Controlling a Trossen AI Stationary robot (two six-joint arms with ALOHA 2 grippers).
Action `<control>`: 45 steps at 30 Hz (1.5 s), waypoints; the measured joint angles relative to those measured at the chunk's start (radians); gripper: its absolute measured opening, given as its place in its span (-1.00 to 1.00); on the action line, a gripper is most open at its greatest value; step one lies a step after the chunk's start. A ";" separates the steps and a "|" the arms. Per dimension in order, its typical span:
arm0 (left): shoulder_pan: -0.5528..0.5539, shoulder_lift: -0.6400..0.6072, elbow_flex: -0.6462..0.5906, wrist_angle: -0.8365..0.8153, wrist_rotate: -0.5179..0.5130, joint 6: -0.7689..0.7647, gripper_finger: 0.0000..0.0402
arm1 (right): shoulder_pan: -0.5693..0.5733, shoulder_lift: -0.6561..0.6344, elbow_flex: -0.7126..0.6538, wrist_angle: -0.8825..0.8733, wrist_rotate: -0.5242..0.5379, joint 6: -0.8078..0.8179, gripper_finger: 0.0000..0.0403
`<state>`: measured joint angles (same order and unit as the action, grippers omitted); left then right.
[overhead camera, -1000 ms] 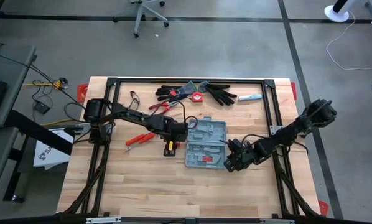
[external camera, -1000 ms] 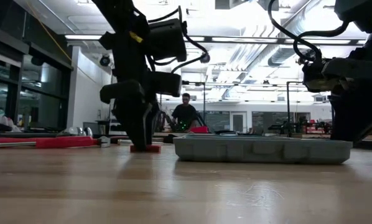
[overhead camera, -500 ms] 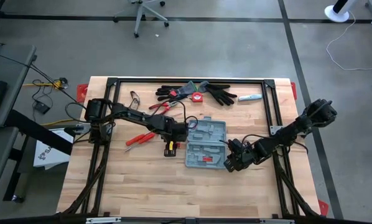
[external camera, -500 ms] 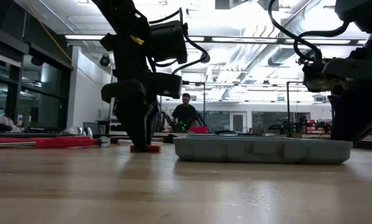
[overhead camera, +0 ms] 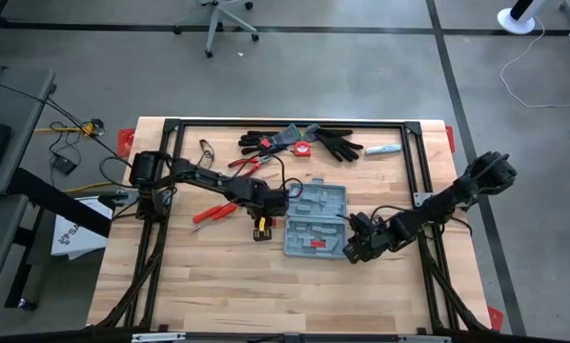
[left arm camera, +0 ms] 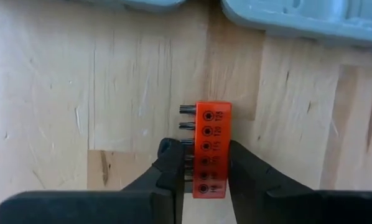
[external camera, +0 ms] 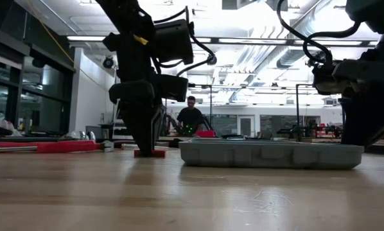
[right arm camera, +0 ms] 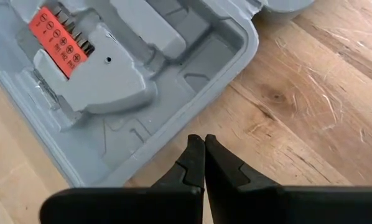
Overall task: Prefit tool cases
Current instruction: Put the orange screwdriver bit set into the gray tool box
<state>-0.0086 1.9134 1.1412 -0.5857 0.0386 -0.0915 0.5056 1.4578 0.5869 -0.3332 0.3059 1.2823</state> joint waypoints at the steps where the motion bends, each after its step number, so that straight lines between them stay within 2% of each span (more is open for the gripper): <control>1: 0.000 -0.007 -0.001 0.001 -0.003 -0.003 -0.62 | 0.000 -0.007 0.000 0.000 0.001 0.000 -1.00; 11: 0.000 -0.054 -0.005 0.000 -0.025 -0.033 -0.62 | 0.032 -0.111 0.000 -0.068 0.058 0.019 -1.00; 19: -0.024 -0.110 -0.004 0.037 -0.020 -0.065 -0.62 | 0.040 -0.124 0.000 -0.063 0.074 0.019 -1.00; 27: -0.086 -0.140 -0.003 0.194 -0.008 -0.122 -0.62 | 0.040 -0.123 0.000 0.016 0.107 -0.008 -1.00; 36: -0.165 -0.123 -0.002 0.375 -0.025 -0.151 -0.62 | -0.004 -0.122 0.000 0.101 0.132 -0.083 -1.00; 45: -0.171 -0.027 -0.002 0.471 -0.018 -0.143 -0.62 | -0.084 -0.122 0.000 0.203 0.112 -0.209 -1.00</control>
<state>-0.1793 1.8865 1.1397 -0.1148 0.0210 -0.2340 0.4215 1.3357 0.5873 -0.1306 0.4180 1.0736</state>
